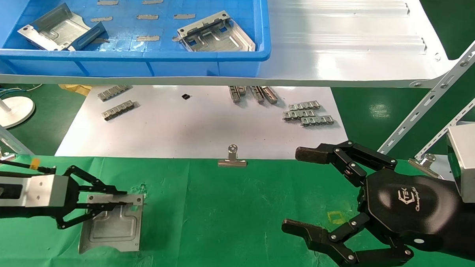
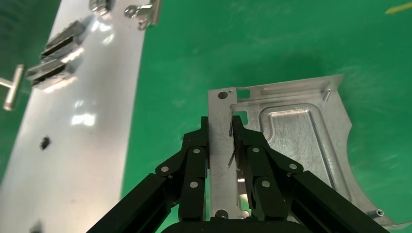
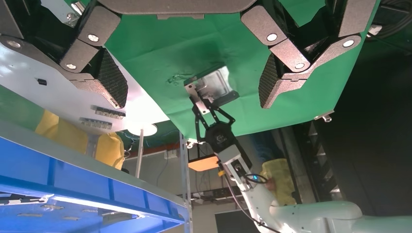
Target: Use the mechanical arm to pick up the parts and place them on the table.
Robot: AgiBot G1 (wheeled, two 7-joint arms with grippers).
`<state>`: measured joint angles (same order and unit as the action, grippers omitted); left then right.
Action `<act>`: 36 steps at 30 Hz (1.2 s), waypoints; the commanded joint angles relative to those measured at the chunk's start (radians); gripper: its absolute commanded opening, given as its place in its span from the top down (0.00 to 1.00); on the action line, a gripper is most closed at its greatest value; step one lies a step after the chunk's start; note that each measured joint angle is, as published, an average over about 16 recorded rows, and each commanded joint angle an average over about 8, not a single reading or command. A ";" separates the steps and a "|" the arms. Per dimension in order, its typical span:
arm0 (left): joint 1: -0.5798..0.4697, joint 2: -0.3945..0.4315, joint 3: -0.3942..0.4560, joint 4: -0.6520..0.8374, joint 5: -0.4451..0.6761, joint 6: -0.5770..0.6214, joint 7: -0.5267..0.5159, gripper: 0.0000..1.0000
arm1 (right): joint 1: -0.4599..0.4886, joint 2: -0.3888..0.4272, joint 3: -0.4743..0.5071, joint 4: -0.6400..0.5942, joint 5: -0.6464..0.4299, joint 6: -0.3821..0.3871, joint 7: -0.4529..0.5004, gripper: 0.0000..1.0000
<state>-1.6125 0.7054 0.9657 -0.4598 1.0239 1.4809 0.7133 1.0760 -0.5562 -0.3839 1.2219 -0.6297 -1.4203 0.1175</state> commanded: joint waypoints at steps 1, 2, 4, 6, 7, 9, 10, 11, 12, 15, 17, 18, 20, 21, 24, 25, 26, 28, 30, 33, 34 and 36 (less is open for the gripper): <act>0.010 0.011 -0.002 0.021 0.000 -0.016 0.023 0.00 | 0.000 0.000 0.000 0.000 0.000 0.000 0.000 0.00; 0.012 0.017 -0.002 0.030 -0.001 -0.019 0.034 0.00 | 0.000 0.000 0.000 0.000 0.000 0.000 0.000 0.00; 0.012 0.026 -0.001 0.047 0.002 -0.019 0.048 0.00 | 0.000 0.000 0.000 0.000 0.000 0.000 0.000 0.00; 0.009 0.035 0.003 0.065 0.008 -0.013 0.054 0.00 | 0.000 0.000 0.000 0.000 0.000 0.000 0.000 0.00; 0.006 0.039 0.006 0.073 0.011 -0.006 0.052 0.00 | 0.000 0.000 0.000 0.000 0.000 0.000 0.000 0.00; -0.002 0.045 0.011 0.088 0.017 0.013 0.045 0.00 | 0.000 0.000 0.000 0.000 0.000 0.000 0.000 0.00; -0.006 0.047 0.014 0.094 0.018 0.025 0.039 0.00 | 0.000 0.000 0.000 0.000 0.000 0.000 0.000 0.00; -0.010 0.048 0.015 0.100 0.017 0.039 0.031 0.00 | 0.000 0.000 0.000 0.000 0.000 0.000 0.000 0.00; -0.012 0.049 0.017 0.104 0.013 0.055 0.019 0.00 | 0.000 0.000 0.000 0.000 0.000 0.000 0.000 0.00; -0.012 0.045 0.018 0.104 -0.022 0.096 -0.042 0.00 | 0.000 0.000 0.000 0.000 0.000 0.000 0.000 0.00; -0.002 0.036 0.019 0.091 -0.064 0.114 -0.102 0.00 | 0.000 0.000 0.000 0.000 0.000 0.000 0.000 0.00; 0.005 0.030 0.019 0.081 -0.090 0.118 -0.136 0.00 | 0.000 0.000 0.000 0.000 0.000 0.000 0.000 0.00; 0.019 0.019 0.019 0.062 -0.134 0.121 -0.189 0.00 | 0.000 0.000 0.000 0.000 0.000 0.000 0.000 0.00; 0.028 0.011 0.019 0.051 -0.160 0.123 -0.218 0.00 | 0.000 0.000 0.000 0.000 0.000 0.000 0.000 0.00; 0.049 -0.008 0.019 0.028 -0.222 0.125 -0.273 0.00 | 0.000 0.000 0.000 0.000 0.000 0.000 0.000 0.00; 0.053 -0.012 0.019 0.024 -0.234 0.126 -0.282 0.00 | 0.000 0.000 0.000 0.000 0.000 0.000 0.000 0.00; 0.056 -0.014 0.019 0.022 -0.241 0.127 -0.286 0.00 | 0.000 0.000 0.000 0.000 0.000 0.000 0.000 0.00; 0.062 -0.019 0.019 0.017 -0.258 0.128 -0.296 0.00 | 0.000 0.000 0.000 0.000 0.000 0.000 0.000 0.00; 0.061 -0.018 0.019 0.017 -0.255 0.126 -0.291 0.00 | 0.000 0.000 0.000 0.000 0.000 0.000 0.000 0.00; 0.056 -0.014 0.018 0.020 -0.241 0.125 -0.284 0.00 | 0.000 0.000 0.000 0.000 0.000 0.000 0.000 0.00; 0.056 -0.013 0.018 0.020 -0.238 0.124 -0.283 0.00 | 0.000 0.000 0.000 0.000 0.000 0.000 0.000 0.00; 0.056 -0.012 0.014 0.018 -0.233 0.123 -0.283 0.00 | 0.000 0.000 0.000 0.000 0.000 0.000 0.000 0.00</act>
<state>-1.5477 0.6905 0.9704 -0.4552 0.7849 1.6031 0.4193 1.0757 -0.5561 -0.3838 1.2218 -0.6295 -1.4200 0.1175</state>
